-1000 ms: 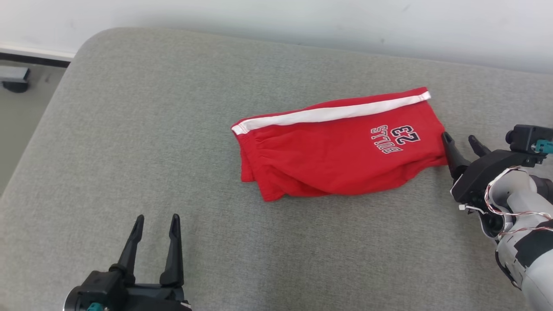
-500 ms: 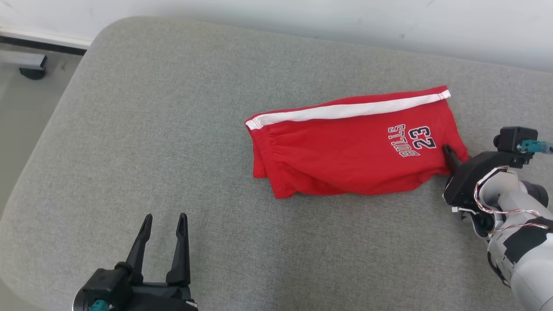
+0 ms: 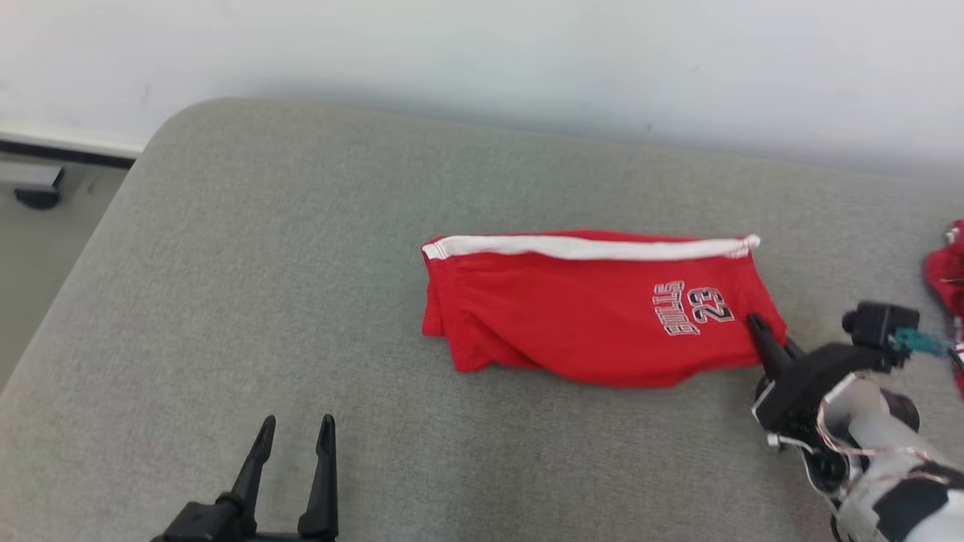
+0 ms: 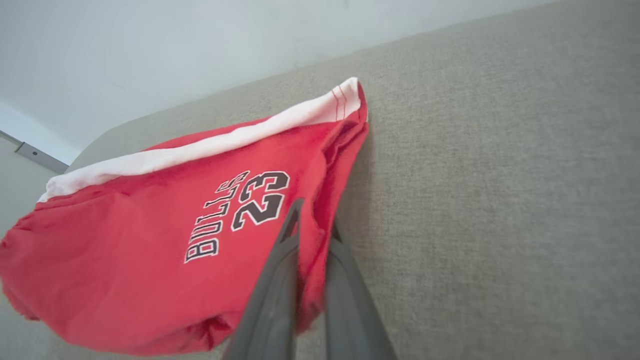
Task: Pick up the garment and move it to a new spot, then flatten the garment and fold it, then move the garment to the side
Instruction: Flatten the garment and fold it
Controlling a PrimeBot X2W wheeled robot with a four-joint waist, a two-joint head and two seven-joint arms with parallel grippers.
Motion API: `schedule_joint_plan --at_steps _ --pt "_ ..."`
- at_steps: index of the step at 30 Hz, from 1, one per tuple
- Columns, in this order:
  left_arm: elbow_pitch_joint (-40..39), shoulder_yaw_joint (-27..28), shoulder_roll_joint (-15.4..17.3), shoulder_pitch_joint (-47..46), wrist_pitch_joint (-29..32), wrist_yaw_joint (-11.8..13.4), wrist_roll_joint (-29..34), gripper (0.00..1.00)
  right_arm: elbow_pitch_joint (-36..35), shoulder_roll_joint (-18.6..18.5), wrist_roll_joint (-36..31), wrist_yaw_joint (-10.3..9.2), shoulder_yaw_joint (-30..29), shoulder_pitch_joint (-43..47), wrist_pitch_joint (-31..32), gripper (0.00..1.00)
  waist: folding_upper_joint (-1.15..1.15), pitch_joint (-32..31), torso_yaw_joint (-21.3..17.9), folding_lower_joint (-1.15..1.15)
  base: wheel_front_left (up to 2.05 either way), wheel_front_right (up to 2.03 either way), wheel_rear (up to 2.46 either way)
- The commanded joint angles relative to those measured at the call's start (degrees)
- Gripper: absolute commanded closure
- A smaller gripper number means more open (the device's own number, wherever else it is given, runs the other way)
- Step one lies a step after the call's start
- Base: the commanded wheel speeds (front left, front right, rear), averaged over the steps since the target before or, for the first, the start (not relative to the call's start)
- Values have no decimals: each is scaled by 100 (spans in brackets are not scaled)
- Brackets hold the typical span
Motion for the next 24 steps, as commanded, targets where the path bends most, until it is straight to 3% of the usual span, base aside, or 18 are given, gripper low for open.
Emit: schedule_joint_plan --at_steps 1,10,18,19,20,21,24 --pt "24 -11 -9 103 -14 5 61 0 -171 -123 141 -14 -50 276 -96 100 0 -288 -259 0 0 0 0" --pt "-19 -88 10 244 -14 6 80 0 -1120 -656 385 -14 -100 1587 -275 100 0 -442 -524 0 0 0 0" --pt "12 -6 50 440 -14 5 47 0 -1525 -689 306 -14 -369 2243 -314 98 0 -556 -813 0 0 0 0" --pt "18 -8 64 445 -14 5 45 0 -1502 -676 245 -14 -428 2250 -363 58 0 -569 -831 0 0 0 0" --pt "23 -2 72 462 -14 5 41 0 -1471 -629 211 -14 -470 2267 -393 8 0 -586 -848 0 0 0 0" --pt "28 -3 69 467 -14 5 42 0 -1437 -593 150 -14 -506 2282 -418 0 0 -594 -857 0 0 0 0" --pt "15 7 65 459 -14 5 48 0 -1345 -559 -141 -14 -601 2241 -497 0 0 -613 -870 0 0 0 0"
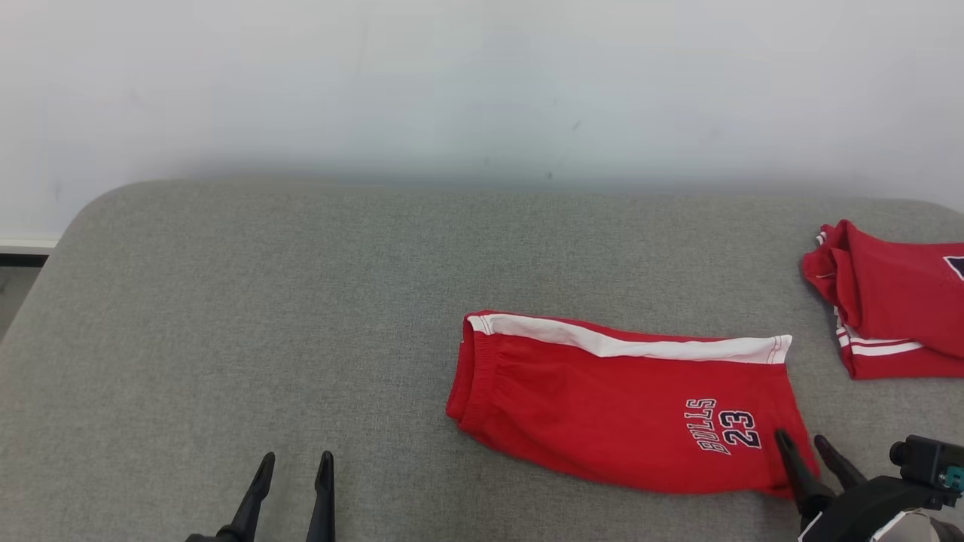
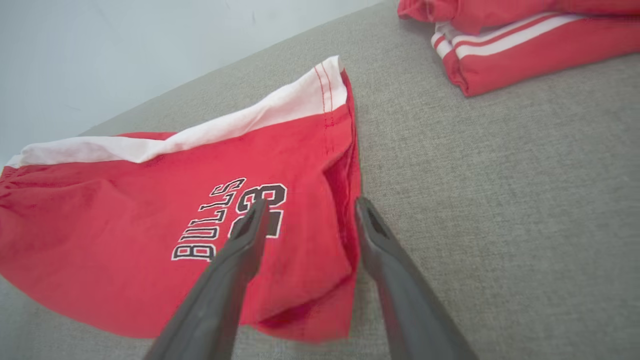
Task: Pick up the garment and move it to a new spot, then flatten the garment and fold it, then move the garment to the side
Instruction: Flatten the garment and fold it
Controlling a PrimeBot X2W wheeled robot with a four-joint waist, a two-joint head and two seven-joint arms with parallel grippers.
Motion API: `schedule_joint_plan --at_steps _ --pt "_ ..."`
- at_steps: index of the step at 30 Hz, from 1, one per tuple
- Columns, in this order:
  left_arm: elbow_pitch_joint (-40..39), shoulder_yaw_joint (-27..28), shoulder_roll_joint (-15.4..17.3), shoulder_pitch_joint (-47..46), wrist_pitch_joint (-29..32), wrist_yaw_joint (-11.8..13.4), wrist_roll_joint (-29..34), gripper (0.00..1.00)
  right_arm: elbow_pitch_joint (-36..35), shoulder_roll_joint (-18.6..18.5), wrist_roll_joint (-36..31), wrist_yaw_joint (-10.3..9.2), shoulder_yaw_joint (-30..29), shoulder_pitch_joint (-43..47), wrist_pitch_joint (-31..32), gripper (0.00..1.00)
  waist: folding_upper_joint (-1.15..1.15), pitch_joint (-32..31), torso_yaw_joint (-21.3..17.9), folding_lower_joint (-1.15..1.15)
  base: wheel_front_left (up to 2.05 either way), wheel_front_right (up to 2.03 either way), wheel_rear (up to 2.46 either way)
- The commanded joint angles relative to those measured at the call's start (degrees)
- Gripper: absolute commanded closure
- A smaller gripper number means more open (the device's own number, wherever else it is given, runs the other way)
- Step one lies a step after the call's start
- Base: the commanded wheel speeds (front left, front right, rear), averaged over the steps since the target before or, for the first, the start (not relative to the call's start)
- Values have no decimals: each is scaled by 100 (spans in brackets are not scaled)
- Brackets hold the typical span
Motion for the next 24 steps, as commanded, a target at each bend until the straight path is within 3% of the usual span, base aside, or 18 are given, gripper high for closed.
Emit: schedule_joint_plan --at_steps 1,14,24 --pt "-9 19 19 50 -15 5 -32 0 16 59 -39 -14 -42 -1 -36 0 0 -7 -13 1 0 0 0" --pt "-20 213 -19 140 -15 5 111 0 1025 395 -1340 -14 -214 -996 440 0 0 12 -21 1 0 0 0" --pt "15 339 -48 17 -15 5 198 0 2059 661 -1459 -14 -407 -1366 754 0 0 166 159 1 0 0 0"
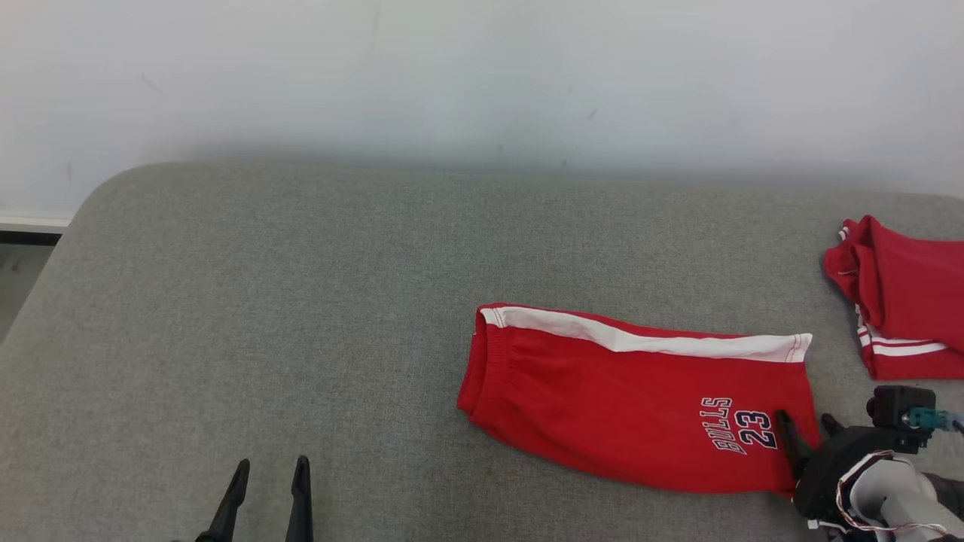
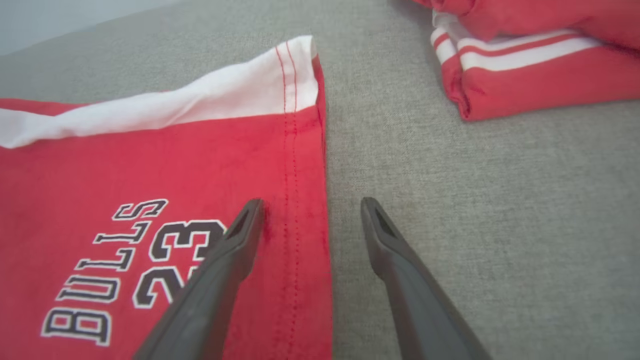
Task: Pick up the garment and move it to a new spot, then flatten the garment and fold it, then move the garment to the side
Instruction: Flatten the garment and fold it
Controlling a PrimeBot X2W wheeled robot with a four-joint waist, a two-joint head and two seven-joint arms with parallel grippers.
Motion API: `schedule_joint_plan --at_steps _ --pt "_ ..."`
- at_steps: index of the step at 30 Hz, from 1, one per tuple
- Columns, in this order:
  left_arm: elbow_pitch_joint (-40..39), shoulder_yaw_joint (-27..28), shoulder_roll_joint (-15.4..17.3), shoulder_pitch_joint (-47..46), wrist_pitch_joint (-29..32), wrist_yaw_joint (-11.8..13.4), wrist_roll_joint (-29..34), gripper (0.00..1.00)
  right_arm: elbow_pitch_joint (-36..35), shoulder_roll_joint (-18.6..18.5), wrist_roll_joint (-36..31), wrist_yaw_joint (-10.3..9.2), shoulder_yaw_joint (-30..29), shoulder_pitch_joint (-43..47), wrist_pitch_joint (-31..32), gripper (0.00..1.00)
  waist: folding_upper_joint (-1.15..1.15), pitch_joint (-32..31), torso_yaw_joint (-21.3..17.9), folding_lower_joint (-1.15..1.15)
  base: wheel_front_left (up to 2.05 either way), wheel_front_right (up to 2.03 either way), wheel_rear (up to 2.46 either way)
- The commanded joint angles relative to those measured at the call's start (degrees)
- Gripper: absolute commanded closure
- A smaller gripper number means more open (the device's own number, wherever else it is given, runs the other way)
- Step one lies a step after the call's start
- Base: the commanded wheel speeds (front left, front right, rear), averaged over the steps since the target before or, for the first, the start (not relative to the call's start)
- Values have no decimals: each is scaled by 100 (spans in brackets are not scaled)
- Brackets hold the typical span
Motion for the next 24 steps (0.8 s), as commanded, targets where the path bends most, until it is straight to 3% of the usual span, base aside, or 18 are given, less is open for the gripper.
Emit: schedule_joint_plan --at_steps 1,11,12,13,14,24 --pt "18 31 -19 -71 -15 5 35 0 106 96 21 -14 19 -62 60 0 0 54 52 0 0 0 0" --pt "72 16 -23 -110 -15 5 -36 0 373 319 180 -14 117 -89 352 0 0 127 121 0 0 0 0" --pt "84 8 -23 -118 -15 5 -50 0 372 334 175 -13 135 -96 369 65 0 133 129 0 0 0 0" --pt "88 5 -23 -130 -15 5 -61 0 347 350 197 -13 150 -107 350 76 0 139 134 0 0 0 0" --pt "90 4 -23 -136 -15 5 -62 0 332 353 209 -9 163 -115 333 100 0 140 135 0 0 0 0" --pt "128 35 -23 -107 -15 5 -106 0 356 -193 465 -20 8 -125 137 100 0 130 86 0 0 0 0"
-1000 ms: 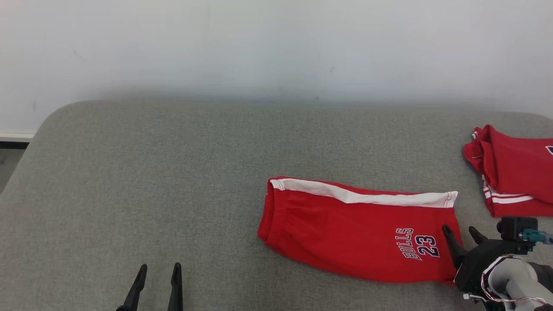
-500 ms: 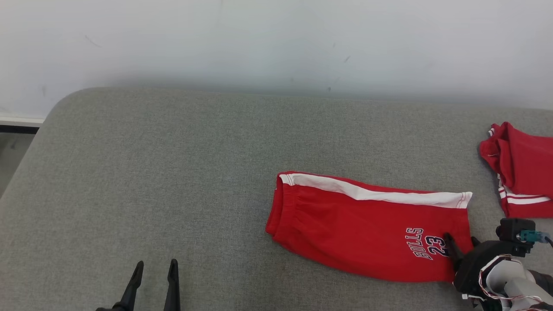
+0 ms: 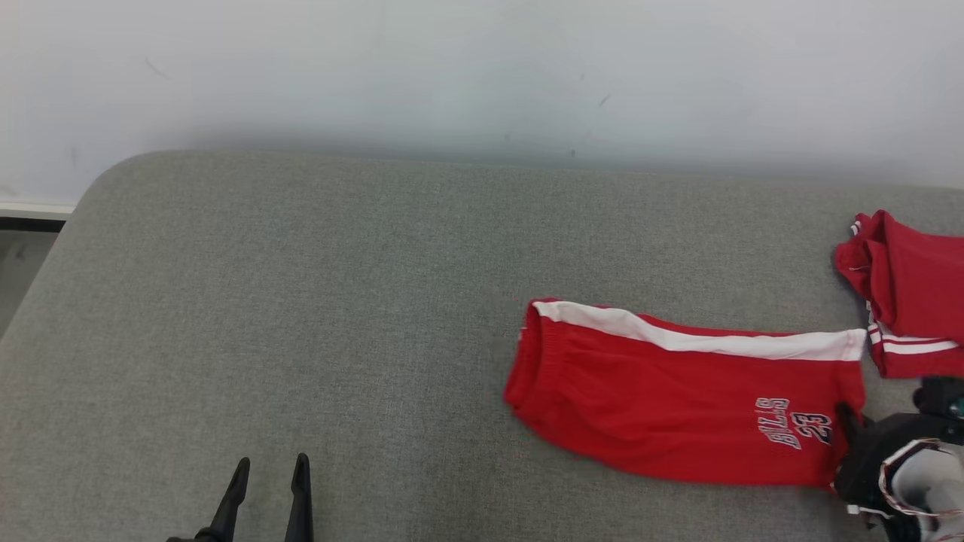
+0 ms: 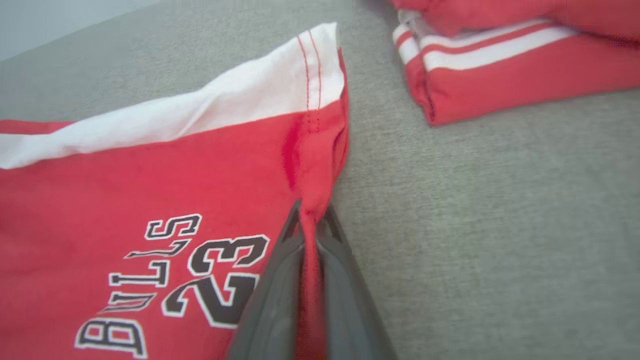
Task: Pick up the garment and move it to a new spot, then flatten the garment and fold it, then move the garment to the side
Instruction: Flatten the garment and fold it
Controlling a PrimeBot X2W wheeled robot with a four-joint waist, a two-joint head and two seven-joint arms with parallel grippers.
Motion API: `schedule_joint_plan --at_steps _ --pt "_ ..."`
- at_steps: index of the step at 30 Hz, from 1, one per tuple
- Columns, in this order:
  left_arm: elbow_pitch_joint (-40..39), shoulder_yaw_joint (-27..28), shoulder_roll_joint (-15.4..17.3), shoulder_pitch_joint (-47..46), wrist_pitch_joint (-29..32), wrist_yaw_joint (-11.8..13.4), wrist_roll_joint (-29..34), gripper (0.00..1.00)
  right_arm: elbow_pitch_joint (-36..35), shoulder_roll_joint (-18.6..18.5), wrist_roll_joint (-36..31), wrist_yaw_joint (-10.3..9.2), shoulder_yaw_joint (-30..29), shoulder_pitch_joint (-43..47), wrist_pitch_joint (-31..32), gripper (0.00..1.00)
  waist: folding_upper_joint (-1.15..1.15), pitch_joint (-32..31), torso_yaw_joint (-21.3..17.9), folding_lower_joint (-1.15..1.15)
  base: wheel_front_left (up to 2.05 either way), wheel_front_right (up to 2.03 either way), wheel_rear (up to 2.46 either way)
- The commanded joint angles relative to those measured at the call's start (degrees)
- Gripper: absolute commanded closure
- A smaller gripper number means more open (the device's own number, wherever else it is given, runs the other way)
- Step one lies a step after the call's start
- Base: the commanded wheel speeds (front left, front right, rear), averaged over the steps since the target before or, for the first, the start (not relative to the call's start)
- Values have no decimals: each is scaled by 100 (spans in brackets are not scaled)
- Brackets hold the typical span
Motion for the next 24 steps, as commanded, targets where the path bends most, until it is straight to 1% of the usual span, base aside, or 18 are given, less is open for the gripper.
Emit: schedule_joint_plan --at_steps 1,5,7,8,15,20,24 --pt "11 7 -11 -17 -15 5 -22 0 40 -179 80 -24 -47 98 -37 100 0 -14 -16 0 0 0 0" --pt "18 0 -11 15 -15 5 -28 0 -80 -392 64 -22 -22 126 -88 100 0 -48 -86 0 0 0 0" --pt "18 29 -11 62 -15 5 -31 0 -230 -441 99 -22 6 109 -113 100 0 -72 -153 0 0 0 0" --pt "31 10 -12 89 -15 5 -33 0 -420 -449 96 -22 70 91 -113 100 0 -108 -211 0 0 0 0" --pt "70 -75 -11 77 -15 5 -33 0 -1519 -215 301 -21 193 81 41 100 0 -201 -279 0 0 0 0" --pt "101 -146 -10 72 -15 5 -37 0 -2362 21 365 -21 350 136 268 100 0 -255 -239 0 0 0 0" --pt "123 -182 -11 82 -15 5 -53 0 -2712 230 319 -21 421 155 391 100 0 -287 -188 0 0 0 0"
